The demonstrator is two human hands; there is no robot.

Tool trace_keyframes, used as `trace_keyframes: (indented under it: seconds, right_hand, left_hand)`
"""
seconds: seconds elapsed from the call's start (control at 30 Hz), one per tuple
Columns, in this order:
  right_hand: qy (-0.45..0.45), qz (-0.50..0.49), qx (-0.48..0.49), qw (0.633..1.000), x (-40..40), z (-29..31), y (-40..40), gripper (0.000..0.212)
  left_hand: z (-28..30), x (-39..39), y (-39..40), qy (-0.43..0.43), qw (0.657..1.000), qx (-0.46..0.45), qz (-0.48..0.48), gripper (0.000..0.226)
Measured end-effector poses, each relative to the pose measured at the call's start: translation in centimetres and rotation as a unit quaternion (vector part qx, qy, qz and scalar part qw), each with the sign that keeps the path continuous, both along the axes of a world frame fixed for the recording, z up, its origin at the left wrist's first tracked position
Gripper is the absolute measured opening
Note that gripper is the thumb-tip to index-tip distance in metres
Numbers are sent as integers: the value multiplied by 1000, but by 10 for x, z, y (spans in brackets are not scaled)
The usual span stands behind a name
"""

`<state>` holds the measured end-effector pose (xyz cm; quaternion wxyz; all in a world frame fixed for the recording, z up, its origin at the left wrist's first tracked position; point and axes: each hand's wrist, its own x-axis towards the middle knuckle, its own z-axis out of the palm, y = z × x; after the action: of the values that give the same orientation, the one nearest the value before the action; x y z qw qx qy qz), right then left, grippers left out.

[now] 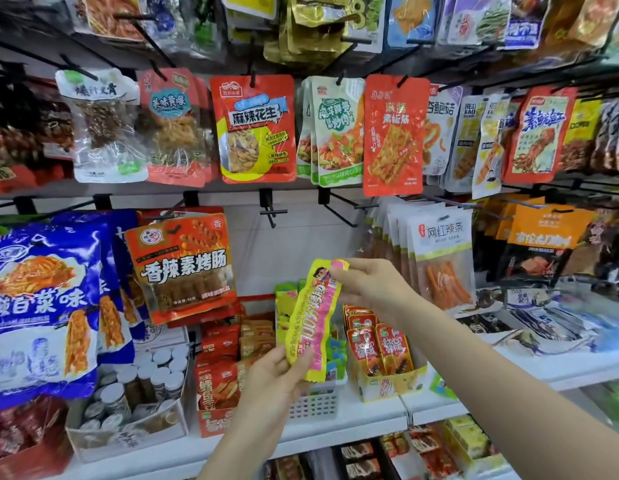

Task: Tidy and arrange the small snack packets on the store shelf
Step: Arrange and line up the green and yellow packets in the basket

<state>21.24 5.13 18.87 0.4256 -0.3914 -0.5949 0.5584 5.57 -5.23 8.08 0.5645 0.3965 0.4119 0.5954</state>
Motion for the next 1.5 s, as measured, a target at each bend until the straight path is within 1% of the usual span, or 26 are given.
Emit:
trace_keyframes:
  seconds: [0.07, 0.13, 0.23, 0.37, 0.5, 0.6, 0.67, 0.77, 0.83, 0.9, 0.93, 0.97, 1.0, 1.07, 1.1, 1.13, 1.17, 1.2, 1.23, 1.27, 1.3, 1.33, 1.37, 1.4, 1.43, 1.5]
  right_hand:
    - [0, -12, -3, 1000, 2, -2, 1, 18]
    - [6, -13, -3, 1000, 5, -1, 1, 13]
    - [18, -32, -10, 999, 6, -3, 3, 15]
    - [31, -60, -14, 998, 4, -5, 7, 20]
    - [38, -48, -10, 998, 5, -8, 12, 13]
    - [55, -46, -14, 997, 5, -11, 13, 10]
    - [70, -42, -18, 996, 4, -12, 13, 12]
    - [84, -5, -43, 996, 5, -13, 13, 15]
    - [108, 33, -62, 992, 3, -13, 12, 15]
    - [141, 62, -67, 986, 3, -12, 12, 17]
    - [150, 73, -65, 984, 4, -12, 13, 17]
    - [147, 80, -63, 984, 6, -12, 13, 16]
    - [132, 85, -62, 986, 10, -12, 14, 13]
    - [99, 98, -69, 988, 16, -15, 13, 7]
    - [104, 105, -73, 986, 18, -16, 13, 8]
    - [128, 105, -77, 983, 20, -17, 13, 11]
    - [159, 96, -79, 979, 22, -17, 14, 19]
    - [182, 81, -79, 977, 23, -17, 14, 29]
    - [193, 69, -77, 976, 21, -17, 14, 37]
    - [195, 56, -77, 976, 17, -20, 13, 41]
    - [193, 40, -81, 977, 9, -28, 10, 42]
    - [194, 23, -101, 975, 0, -39, 6, 40]
    - [194, 10, -134, 972, -9, -51, 1, 36]
    - [191, 4, -163, 968, -16, -62, -2, 31]
    - [196, -3, -182, 964, -19, -69, -4, 27]
    - [219, -23, -194, 956, -14, -70, 0, 21]
  left_hand:
    - [-1, 0, -1, -4, 1000, 3, 3, 40]
    - [-2, -2, -3, 2, 1000, 3, 11, 31]
    - [-6, -4, -3, 9, 999, 0, 52, 29]
    - [-8, -4, -4, -55, 994, -20, 94, 34]
    - [-9, -6, -4, -83, 993, -32, 75, 42]
    - [-9, -8, -5, -144, 988, -36, 49, 46]
    - [-7, -8, -6, -222, 974, -53, 11, 47]
    - [-1, -7, -2, -361, 922, -124, -59, 50]
    - [2, -5, -1, -403, 896, -151, -114, 47]
    - [1, -5, 1, -417, 882, -160, -150, 41]
    - [-3, -6, 3, -416, 882, -164, -146, 42]
    - [-6, -7, 6, -402, 893, -159, -127, 44]
    - [-10, -8, 8, -373, 912, -148, -90, 46]
    - [-12, -10, 11, -286, 951, -114, -7, 46]
    - [-10, -11, 12, -237, 966, -103, 17, 44]
    - [-10, -12, 13, -181, 978, -93, 35, 42]
    - [-10, -13, 14, -119, 988, -88, 52, 42]
    - [-13, -13, 14, -63, 992, -93, 65, 44]
    - [-14, -9, 13, -24, 993, -99, 64, 45]
    - [-16, -2, 10, -20, 994, -106, 27, 44]
    - [-15, 10, 6, -54, 990, -125, -34, 42]
    - [-15, 23, 2, -109, 978, -154, -89, 41]
    - [-15, 35, -2, -162, 964, -179, -111, 41]
    - [-19, 44, -4, -201, 955, -192, -101, 42]
    - [-24, 48, -4, -220, 953, -193, -73, 43]
    - [-32, 42, -2, -213, 960, -178, -25, 37]
